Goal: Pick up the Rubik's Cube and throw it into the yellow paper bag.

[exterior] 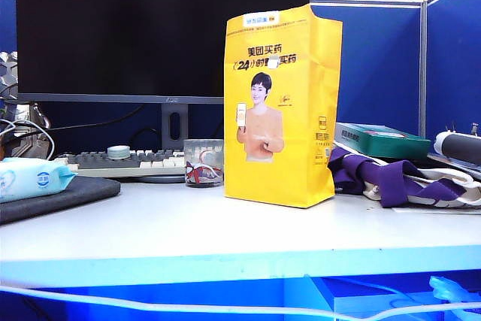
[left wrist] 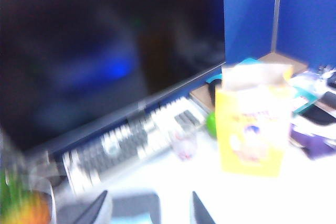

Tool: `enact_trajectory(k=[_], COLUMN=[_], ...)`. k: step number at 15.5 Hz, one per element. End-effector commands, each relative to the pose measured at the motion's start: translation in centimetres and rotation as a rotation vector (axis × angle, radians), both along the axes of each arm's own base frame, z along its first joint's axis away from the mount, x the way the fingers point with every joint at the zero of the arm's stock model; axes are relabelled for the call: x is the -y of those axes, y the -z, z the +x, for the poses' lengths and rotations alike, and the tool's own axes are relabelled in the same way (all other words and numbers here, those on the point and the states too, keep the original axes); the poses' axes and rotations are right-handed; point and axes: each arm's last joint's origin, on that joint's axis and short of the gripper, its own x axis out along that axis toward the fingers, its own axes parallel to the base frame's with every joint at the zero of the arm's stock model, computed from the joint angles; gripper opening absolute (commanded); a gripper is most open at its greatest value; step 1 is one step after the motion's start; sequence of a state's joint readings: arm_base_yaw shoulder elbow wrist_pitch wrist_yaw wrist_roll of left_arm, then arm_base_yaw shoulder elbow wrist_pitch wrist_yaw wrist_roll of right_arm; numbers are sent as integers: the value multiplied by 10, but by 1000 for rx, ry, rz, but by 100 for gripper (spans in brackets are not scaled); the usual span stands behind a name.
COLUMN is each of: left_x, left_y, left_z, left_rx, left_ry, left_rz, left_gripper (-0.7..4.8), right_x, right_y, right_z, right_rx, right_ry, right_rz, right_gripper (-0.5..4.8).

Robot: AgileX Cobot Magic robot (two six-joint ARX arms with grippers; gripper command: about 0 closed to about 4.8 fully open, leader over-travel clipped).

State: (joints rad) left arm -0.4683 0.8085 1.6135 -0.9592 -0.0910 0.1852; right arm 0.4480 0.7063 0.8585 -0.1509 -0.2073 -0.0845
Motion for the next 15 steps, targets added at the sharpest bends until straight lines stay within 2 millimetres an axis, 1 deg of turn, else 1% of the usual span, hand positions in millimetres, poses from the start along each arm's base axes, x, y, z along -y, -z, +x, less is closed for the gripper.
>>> enact_trajectory(k=[1, 2, 3, 4, 6, 8, 9, 10, 11, 14, 15], left_x=[-12, -15, -16, -16, -10, 0, 11, 16, 22, 29, 29], left_y=[56, 77, 91, 106, 127, 148, 172, 186, 209, 261, 268], left_z=[-24, -29, -32, -31, -21, -4, 14, 22, 32, 46, 47], left_rx=[-46, -73, -55, -23, -10, -18, 0, 10, 7, -28, -37], left_ry=[-16, -27, -27, -18, 7, 37, 105, 116, 149, 143, 143], left_rz=[-58, -116, -135, -150, -175, -169, -172, -180, -182, -156, -143], left_gripper=[180, 180, 180, 179, 179, 179, 179, 178, 178, 178, 178], right_x=[11, 17, 22, 27, 28, 22, 13, 9, 4, 1, 0], right_y=[-2, 0, 4, 12, 38, 69, 98, 111, 130, 165, 169], right_z=[-19, -29, -41, -51, -58, -57, -51, -50, -48, -44, -43], right_rx=[24, 75, 144, 198, 220, 196, 177, 167, 139, 63, 55], right_ry=[77, 128, 163, 183, 181, 130, 79, 57, 58, 98, 99], right_rz=[18, 46, 94, 141, 210, 285, 304, 300, 279, 211, 203], right_gripper=[-2, -2, -2, -2, -1, -1, -1, -1, -1, -1, -1])
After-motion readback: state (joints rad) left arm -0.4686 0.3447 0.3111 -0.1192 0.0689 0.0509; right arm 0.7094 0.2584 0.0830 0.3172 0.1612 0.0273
